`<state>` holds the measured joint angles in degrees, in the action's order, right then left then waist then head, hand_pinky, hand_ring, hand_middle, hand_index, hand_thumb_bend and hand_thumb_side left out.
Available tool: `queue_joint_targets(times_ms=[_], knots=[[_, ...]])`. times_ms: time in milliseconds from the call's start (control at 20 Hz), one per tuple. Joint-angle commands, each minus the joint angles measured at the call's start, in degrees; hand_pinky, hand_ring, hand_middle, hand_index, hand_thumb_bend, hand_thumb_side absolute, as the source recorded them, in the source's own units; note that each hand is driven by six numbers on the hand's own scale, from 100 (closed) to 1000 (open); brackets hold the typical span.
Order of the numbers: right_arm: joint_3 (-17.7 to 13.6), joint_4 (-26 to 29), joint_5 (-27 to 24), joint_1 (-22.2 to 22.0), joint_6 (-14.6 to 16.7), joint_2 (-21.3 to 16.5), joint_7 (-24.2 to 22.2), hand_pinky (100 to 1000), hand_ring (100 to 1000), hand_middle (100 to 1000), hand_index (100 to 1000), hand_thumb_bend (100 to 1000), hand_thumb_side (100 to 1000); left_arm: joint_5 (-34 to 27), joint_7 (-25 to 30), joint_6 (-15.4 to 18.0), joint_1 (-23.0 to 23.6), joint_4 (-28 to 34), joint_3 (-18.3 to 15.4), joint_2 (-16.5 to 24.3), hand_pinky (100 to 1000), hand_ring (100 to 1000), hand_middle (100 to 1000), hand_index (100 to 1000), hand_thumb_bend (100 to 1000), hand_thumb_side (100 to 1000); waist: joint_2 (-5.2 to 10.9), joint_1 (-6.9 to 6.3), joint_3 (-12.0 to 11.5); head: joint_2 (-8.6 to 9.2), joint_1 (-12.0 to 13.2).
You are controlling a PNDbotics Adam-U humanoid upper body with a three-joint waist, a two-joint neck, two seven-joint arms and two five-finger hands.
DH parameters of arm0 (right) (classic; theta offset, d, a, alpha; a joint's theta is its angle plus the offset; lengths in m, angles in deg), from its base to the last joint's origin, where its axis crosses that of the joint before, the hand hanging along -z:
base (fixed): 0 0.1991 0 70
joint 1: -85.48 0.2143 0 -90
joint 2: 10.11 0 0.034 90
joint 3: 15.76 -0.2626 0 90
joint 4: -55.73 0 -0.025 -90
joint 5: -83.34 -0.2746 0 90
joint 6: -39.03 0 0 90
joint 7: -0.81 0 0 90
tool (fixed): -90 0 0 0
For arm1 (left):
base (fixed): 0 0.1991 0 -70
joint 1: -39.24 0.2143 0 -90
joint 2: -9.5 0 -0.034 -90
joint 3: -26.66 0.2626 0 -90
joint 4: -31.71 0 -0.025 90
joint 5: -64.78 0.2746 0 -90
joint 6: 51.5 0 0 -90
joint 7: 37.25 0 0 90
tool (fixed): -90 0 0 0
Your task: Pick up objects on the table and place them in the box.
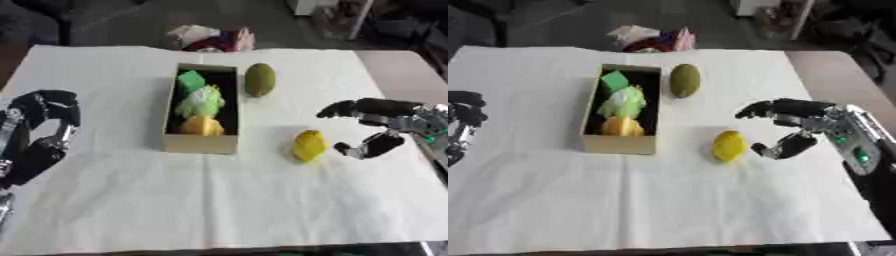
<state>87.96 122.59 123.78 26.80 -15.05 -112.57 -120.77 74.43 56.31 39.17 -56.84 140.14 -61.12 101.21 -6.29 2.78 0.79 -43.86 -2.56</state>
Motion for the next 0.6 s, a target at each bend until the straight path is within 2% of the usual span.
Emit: queue_joint_targets(times_ms=[50, 250, 400, 500, 550, 600], knots=[[0.0, -1.0, 3.4, 1.3, 5.2, -0.3, -2.3, 854, 893, 901, 960, 197, 291, 0.0, 0.1, 0.1, -0.3, 0.7, -0.3, 0.4, 726, 601, 628, 741, 187, 508, 0.78, -0.18, -0.1, -0.26, -0.1], [0.4, -3.4, 7.5, 1.9, 6.4, 1.3, -0.6, 853, 886, 888, 955, 174, 295, 0.0, 0.2, 0.0, -0.3, 0.6, -0.3, 0.2, 726, 601, 627, 741, 184, 510, 0.82, -0.31, 0.0, -0.26, -0.1], [0.2, -4.8, 9.6, 2.3, 6.9, 2.5, 1.7, 841, 857, 841, 917, 137, 267, 0.0, 0.3, 0.0, -0.2, 0.5, -0.2, 0.1, 726, 601, 627, 741, 182, 511, 0.84, -0.47, -0.1, -0.26, -0.2], [-0.3, -5.5, 10.0, 2.5, 6.8, 3.1, 3.6, 833, 839, 811, 842, 100, 251, 0.0, 0.3, 0.0, -0.2, 0.5, -0.2, 0.1, 726, 601, 627, 741, 181, 511, 0.83, -0.56, -0.1, -0.26, -0.3], [-0.5, -5.8, 9.8, 2.5, 6.7, 3.3, 4.6, 829, 829, 795, 780, 100, 259, 0.0, 0.3, 0.0, -0.2, 0.5, -0.2, 0.1, 726, 601, 627, 740, 180, 513, 0.82, -0.58, -0.1, -0.26, -0.3], [-0.8, -6.1, 9.3, 2.6, 6.4, 3.5, 5.6, 826, 823, 787, 758, 100, 263, 0.0, 0.3, 0.0, -0.1, 0.4, -0.2, 0.0, 726, 601, 627, 740, 179, 513, 0.82, -0.6, -0.1, -0.26, -0.3]])
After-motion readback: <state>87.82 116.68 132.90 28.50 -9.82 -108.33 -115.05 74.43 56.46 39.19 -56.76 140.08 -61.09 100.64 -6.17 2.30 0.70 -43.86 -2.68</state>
